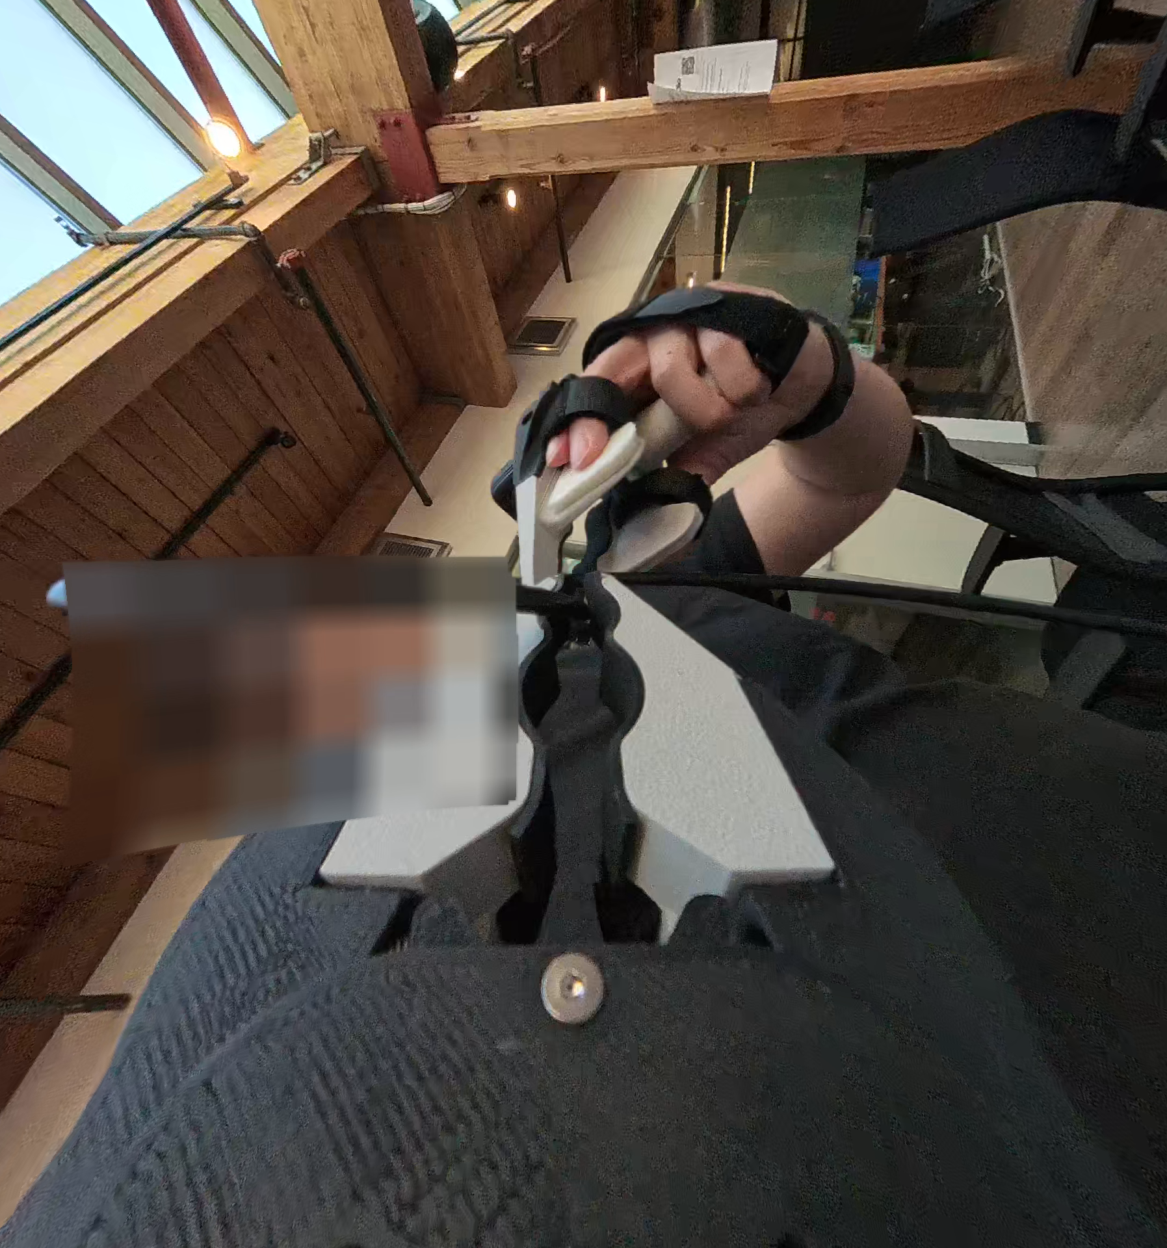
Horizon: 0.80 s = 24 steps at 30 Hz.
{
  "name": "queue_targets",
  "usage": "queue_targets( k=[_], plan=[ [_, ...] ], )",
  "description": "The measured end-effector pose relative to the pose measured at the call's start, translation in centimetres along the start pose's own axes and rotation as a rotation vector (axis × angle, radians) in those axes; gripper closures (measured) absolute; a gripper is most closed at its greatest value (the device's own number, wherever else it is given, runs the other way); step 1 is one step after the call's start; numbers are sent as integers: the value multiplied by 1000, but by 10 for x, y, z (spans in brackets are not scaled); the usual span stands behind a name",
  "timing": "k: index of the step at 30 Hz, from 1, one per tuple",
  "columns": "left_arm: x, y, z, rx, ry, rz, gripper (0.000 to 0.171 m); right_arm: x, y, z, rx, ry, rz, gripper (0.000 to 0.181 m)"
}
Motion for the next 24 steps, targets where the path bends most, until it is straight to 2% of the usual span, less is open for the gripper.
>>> queue_targets(
  k=[1, 2, 4, 10, 16, 19, 21, 24],
  plan=[
    [1, -1, -3, -2, -15, 18, 157, -3, -2, 3, -20, -8, -35, 179],
    [1, -3, -5, -7, -26, 39, 155, -5, -4, 5, -35, -26, -67, 175],
    [0, -5, -8, -32, -42, 60, 153, -9, -8, 10, -61, -44, -125, 180],
    [-10, -14, -14, -81, -54, 172, 151, -26, -22, 32, -163, -2, -302, 181],
    [-21, -22, -14, -97, -43, 252, 152, -33, -26, 46, -170, 53, -338, 180],
    [-27, -21, -10, 19, 14, 286, 159, -27, -28, 41, -54, 49, -315, 177],
    [-31, -12, -4, 156, 61, 250, 160, -21, -33, 30, 99, -43, -248, 165],
    [-26, 3, -1, 372, -1, 188, 160, -6, -35, 22, 326, -148, -131, 148]
  ],
)
Point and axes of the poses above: each gripper's, where its closed fingertips meet, x back along the fingers, z out of its underside, y = z × x across the jaws, the point moved 5 cm from there along x, back along the fingers, and after that the axes turned 7 degrees about -y, right-handed, at the moved point
